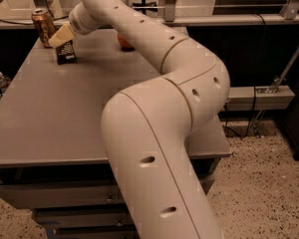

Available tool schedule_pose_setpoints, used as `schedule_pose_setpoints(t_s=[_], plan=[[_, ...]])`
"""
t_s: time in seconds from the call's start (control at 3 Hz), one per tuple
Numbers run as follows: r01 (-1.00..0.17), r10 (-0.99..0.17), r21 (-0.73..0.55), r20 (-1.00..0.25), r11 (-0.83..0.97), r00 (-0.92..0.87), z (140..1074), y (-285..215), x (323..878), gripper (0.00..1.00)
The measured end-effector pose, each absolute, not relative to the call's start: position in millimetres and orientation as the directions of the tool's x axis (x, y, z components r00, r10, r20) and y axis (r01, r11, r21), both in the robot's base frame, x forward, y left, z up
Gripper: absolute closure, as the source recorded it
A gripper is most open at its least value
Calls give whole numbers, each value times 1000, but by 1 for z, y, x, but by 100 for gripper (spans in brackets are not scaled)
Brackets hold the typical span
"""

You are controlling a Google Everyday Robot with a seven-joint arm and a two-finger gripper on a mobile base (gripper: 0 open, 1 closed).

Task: Move rxbar chocolate near orange can

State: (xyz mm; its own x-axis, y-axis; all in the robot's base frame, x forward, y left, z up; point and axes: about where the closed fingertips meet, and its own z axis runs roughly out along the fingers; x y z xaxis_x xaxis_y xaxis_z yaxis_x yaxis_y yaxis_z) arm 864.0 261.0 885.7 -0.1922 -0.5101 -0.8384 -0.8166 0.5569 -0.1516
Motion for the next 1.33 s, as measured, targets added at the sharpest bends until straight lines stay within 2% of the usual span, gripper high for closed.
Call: schedule_pose_setpoints(t_s=[0.33, 1.0, 1.33], plan=[[-827, -486, -152, -859, 541, -160, 904, 231, 844, 0], [-865, -364, -131, -929, 484, -63, 952, 141, 762, 0], [-865, -334, -174, -943, 471, 7, 991, 80, 728, 0]])
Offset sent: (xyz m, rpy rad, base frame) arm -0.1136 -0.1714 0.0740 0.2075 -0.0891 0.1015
